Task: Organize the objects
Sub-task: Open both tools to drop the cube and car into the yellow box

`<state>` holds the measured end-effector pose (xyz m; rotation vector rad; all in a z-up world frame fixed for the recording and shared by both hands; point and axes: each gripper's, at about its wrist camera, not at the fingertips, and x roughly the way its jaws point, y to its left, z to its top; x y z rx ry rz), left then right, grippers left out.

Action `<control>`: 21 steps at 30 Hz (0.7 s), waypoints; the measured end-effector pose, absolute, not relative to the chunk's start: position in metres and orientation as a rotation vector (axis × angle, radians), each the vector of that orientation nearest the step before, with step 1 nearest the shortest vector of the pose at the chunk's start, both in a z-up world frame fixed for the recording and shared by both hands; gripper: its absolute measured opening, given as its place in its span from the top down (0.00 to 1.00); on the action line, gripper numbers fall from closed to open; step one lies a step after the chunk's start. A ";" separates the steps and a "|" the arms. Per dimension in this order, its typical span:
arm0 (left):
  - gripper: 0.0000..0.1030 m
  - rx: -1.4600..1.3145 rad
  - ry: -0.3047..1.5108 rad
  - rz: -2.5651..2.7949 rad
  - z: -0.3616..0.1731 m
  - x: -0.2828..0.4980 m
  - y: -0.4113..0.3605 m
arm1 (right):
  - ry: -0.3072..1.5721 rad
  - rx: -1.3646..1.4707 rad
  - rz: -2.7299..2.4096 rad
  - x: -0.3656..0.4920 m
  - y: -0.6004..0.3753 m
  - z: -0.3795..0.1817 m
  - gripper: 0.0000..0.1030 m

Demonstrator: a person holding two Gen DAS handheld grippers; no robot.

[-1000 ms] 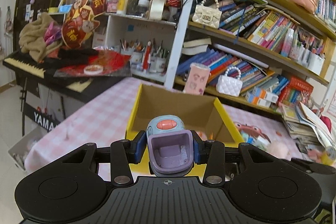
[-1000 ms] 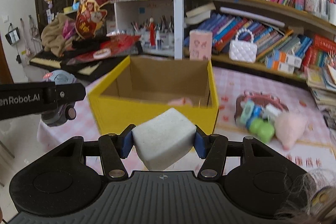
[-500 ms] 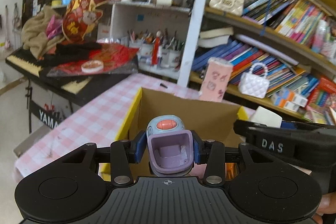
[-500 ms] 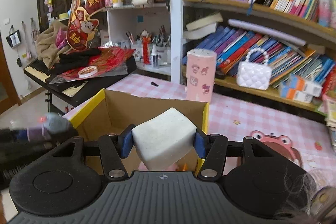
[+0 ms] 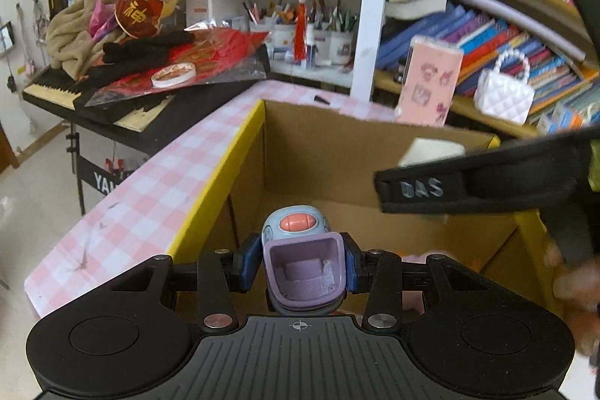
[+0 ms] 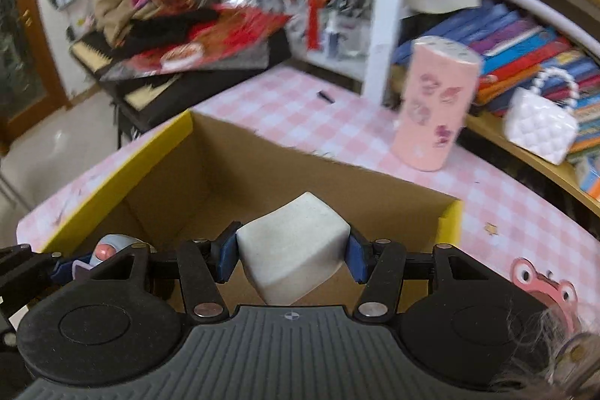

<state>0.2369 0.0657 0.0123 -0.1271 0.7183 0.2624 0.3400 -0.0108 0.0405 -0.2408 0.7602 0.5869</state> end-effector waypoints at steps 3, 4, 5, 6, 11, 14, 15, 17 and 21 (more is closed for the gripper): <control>0.59 -0.126 0.748 0.276 0.006 0.240 0.065 | 0.790 -0.278 0.622 0.345 0.000 0.034 0.48; 0.59 -0.126 0.754 0.275 0.004 0.240 0.065 | 0.801 -0.290 0.632 0.347 0.002 0.032 0.48; 0.58 -0.124 0.760 0.276 0.003 0.240 0.064 | 0.812 -0.299 0.641 0.347 0.005 0.029 0.48; 0.57 -0.122 0.761 0.277 0.002 0.239 0.063 | 0.826 -0.305 0.647 0.348 0.007 0.027 0.48; 0.47 -0.121 0.699 0.268 0.010 0.228 0.061 | 0.855 -0.302 0.672 0.351 0.010 0.021 0.48; 0.40 -0.110 0.671 0.290 0.014 0.223 0.061 | 0.860 -0.299 0.678 0.352 0.010 0.019 0.48; 0.39 -0.109 0.664 0.299 0.015 0.221 0.061 | 0.863 -0.302 0.677 0.353 0.011 0.018 0.48; 0.39 -0.110 0.667 0.301 0.015 0.220 0.063 | 0.867 -0.307 0.674 0.353 0.011 0.015 0.47; 0.39 -0.110 0.667 0.318 0.014 0.218 0.066 | 0.881 -0.299 0.677 0.353 0.012 0.013 0.45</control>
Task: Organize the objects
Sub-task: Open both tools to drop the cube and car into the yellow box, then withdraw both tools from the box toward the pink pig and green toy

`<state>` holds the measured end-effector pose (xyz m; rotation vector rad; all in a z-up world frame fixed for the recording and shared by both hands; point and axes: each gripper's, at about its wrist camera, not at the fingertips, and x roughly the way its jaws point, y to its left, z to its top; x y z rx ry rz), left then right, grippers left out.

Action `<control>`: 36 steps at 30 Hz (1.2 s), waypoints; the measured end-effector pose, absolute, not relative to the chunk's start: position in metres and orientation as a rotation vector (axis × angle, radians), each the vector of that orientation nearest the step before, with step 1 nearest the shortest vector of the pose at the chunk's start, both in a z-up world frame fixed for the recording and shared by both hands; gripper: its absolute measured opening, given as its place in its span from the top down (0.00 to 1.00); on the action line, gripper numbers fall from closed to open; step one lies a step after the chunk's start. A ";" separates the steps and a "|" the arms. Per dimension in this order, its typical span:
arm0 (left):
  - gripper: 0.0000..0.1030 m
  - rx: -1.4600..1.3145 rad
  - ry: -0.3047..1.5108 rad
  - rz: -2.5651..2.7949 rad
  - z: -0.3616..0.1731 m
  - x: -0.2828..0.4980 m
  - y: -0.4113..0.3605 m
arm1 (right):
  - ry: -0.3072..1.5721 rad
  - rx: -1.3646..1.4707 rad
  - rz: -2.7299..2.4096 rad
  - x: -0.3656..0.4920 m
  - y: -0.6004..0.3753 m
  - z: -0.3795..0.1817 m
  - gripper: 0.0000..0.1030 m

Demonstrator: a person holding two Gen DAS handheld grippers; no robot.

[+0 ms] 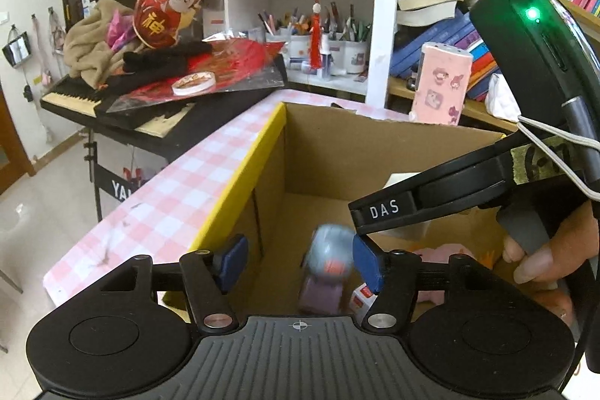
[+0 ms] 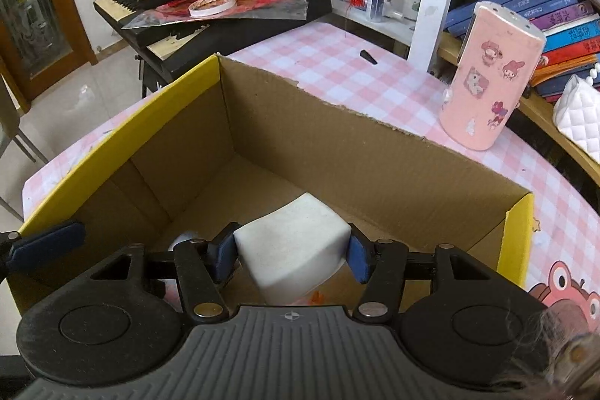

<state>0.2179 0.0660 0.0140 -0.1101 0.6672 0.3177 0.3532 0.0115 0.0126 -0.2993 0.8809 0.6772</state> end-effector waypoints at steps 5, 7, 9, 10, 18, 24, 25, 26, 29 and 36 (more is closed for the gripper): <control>0.39 -0.122 0.637 0.315 0.018 0.214 0.070 | 0.836 -0.298 0.679 0.347 0.011 0.019 0.40; 0.39 -0.131 0.613 0.311 0.022 0.211 0.071 | 0.801 -0.291 0.676 0.342 0.009 0.026 0.39; 0.34 -0.141 0.595 0.313 0.027 0.207 0.073 | 0.762 -0.265 0.658 0.337 0.004 0.036 0.39; 0.32 -0.150 0.584 0.308 0.030 0.203 0.073 | 0.743 -0.250 0.650 0.334 0.001 0.041 0.39; 0.25 -0.172 0.469 0.278 0.058 0.171 0.079 | 0.513 -0.145 0.507 0.287 -0.039 0.086 0.38; 0.19 -0.192 0.385 0.273 0.076 0.135 0.088 | 0.406 -0.103 0.356 0.238 -0.067 0.094 0.38; 0.19 -0.195 0.375 0.272 0.078 0.129 0.090 | 0.407 -0.099 0.336 0.229 -0.070 0.094 0.38; 0.18 -0.196 0.366 0.270 0.079 0.123 0.090 | 0.411 -0.094 0.321 0.221 -0.072 0.092 0.38; 0.17 -0.201 0.354 0.261 0.078 0.107 0.092 | 0.424 -0.066 0.278 0.195 -0.078 0.086 0.39; 0.13 -0.209 0.382 0.270 0.065 0.068 0.097 | 0.472 0.001 0.216 0.137 -0.077 0.067 0.39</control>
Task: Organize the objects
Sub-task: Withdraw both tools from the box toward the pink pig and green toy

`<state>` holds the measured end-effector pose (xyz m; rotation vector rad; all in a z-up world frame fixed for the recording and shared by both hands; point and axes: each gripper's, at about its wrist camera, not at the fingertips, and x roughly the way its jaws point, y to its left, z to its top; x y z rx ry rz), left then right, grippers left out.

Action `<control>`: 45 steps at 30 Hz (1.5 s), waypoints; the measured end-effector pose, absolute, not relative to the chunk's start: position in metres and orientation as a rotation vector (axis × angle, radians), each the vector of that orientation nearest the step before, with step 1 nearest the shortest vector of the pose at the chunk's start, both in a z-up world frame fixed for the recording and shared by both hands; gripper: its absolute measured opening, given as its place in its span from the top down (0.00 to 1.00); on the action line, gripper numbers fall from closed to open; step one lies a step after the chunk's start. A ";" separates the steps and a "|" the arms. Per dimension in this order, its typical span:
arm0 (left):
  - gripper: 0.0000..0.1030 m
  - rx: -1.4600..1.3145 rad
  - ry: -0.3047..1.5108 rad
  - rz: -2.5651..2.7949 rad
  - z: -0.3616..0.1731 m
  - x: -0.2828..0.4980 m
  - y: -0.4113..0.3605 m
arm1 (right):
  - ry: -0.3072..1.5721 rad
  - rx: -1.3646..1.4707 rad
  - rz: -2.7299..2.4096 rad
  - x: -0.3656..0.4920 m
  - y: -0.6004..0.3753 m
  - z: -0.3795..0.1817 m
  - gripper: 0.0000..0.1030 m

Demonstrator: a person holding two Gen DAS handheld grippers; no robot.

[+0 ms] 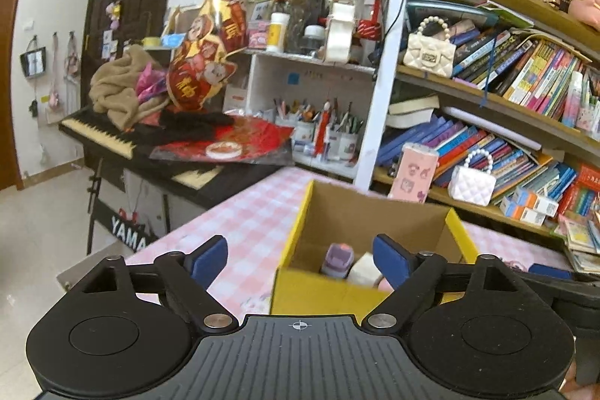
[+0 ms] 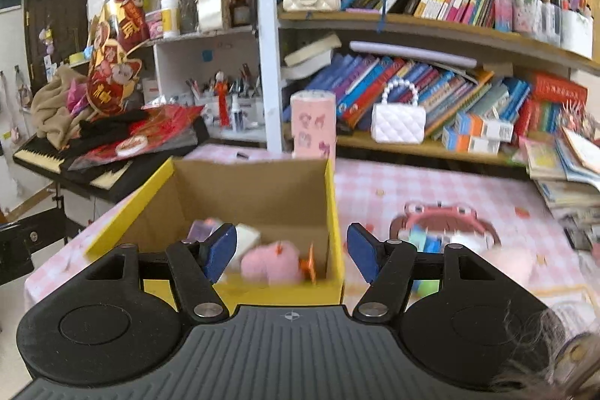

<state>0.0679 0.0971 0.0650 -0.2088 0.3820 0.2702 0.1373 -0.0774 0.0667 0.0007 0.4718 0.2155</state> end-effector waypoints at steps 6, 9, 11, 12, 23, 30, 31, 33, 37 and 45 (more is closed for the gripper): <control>0.13 -0.219 0.436 0.329 0.046 0.038 0.096 | 0.535 -0.020 0.178 0.096 -0.061 0.041 0.39; 0.13 -0.184 0.461 0.322 0.036 0.025 0.095 | 0.531 -0.056 0.171 0.079 -0.057 0.031 0.39; 0.13 -0.177 0.482 0.317 0.031 0.018 0.094 | 0.517 -0.079 0.157 0.070 -0.059 0.027 0.38; 0.13 -0.177 0.489 0.314 0.030 0.015 0.094 | 0.513 -0.087 0.145 0.067 -0.059 0.026 0.38; 0.12 -0.144 0.532 0.220 0.016 -0.012 0.074 | 0.594 -0.066 0.106 0.027 -0.084 0.008 0.38; 0.11 -0.152 0.541 0.155 0.012 -0.020 0.052 | 0.601 -0.054 0.011 0.003 -0.108 0.004 0.30; 0.10 -0.160 0.542 0.144 0.011 -0.021 0.050 | 0.601 -0.056 0.000 -0.001 -0.112 0.003 0.30; 0.10 -0.169 0.554 0.109 0.010 -0.021 0.044 | 0.604 -0.062 -0.030 -0.006 -0.120 0.002 0.30; 0.10 -0.129 0.579 0.032 0.007 -0.020 0.027 | 0.619 -0.041 -0.108 -0.014 -0.141 0.002 0.28; 0.10 -0.094 0.603 -0.076 0.003 -0.014 0.000 | 0.637 -0.008 -0.221 -0.025 -0.168 -0.001 0.28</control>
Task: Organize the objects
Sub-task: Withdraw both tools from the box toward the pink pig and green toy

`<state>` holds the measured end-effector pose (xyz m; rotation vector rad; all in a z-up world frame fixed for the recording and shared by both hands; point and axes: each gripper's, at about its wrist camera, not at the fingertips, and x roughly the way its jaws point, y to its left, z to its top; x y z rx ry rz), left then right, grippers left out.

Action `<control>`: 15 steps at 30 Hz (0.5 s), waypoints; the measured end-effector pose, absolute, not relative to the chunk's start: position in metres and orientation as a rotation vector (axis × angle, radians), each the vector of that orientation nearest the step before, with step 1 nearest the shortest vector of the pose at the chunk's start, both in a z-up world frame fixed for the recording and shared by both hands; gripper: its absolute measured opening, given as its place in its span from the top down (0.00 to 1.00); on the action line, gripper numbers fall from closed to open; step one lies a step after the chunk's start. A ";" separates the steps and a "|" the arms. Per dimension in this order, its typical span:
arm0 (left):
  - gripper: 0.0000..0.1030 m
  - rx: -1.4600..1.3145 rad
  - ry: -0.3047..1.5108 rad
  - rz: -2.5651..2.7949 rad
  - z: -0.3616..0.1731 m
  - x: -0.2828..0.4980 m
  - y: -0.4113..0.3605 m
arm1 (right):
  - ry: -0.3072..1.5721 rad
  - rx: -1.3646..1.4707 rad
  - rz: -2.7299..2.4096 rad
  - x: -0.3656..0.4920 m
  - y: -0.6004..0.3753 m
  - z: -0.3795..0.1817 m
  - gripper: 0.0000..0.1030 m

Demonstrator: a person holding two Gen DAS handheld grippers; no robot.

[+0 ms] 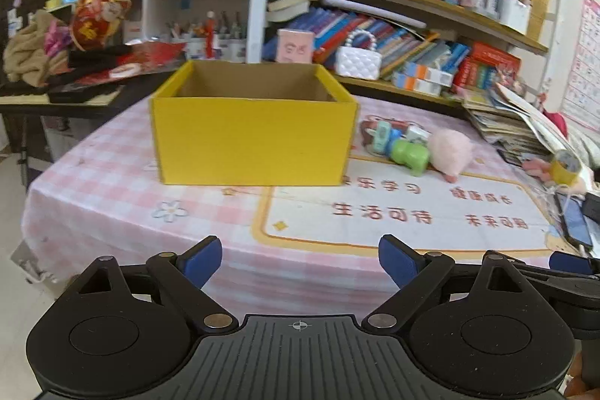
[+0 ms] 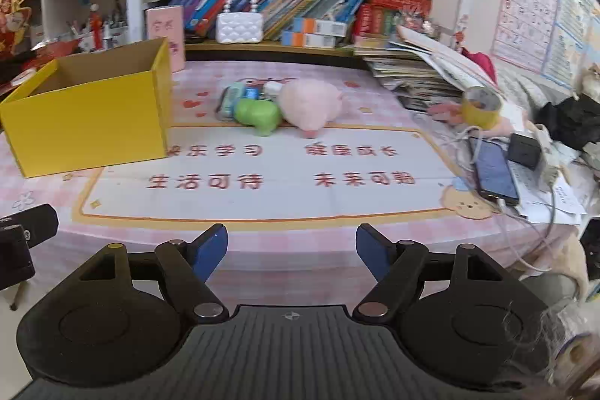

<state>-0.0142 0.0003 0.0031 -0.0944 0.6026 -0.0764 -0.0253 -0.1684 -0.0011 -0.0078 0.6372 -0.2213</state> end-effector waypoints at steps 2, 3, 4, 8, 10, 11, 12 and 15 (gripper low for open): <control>0.10 -0.088 0.606 -0.101 0.002 -0.012 -0.007 | 0.633 -0.007 -0.241 -0.027 -0.175 -0.001 0.28; 0.10 -0.084 0.607 -0.110 0.002 -0.010 -0.011 | 0.632 -0.006 -0.251 -0.028 -0.178 -0.002 0.27; 0.10 -0.079 0.610 -0.120 0.002 -0.009 -0.016 | 0.634 -0.004 -0.261 -0.028 -0.182 -0.002 0.27; 0.10 -0.080 0.624 -0.155 0.000 -0.001 -0.030 | 0.646 0.008 -0.300 -0.028 -0.199 -0.003 0.27; 0.10 -0.073 0.628 -0.166 0.000 0.004 -0.037 | 0.645 0.017 -0.315 -0.027 -0.207 -0.002 0.27; 0.10 -0.070 0.629 -0.169 -0.001 0.005 -0.040 | 0.647 0.019 -0.319 -0.026 -0.210 -0.003 0.27; 0.10 -0.068 0.629 -0.171 -0.001 0.008 -0.043 | 0.649 0.020 -0.322 -0.024 -0.212 -0.003 0.27; 0.10 -0.059 0.633 -0.173 0.000 0.015 -0.052 | 0.657 0.027 -0.329 -0.016 -0.221 -0.005 0.27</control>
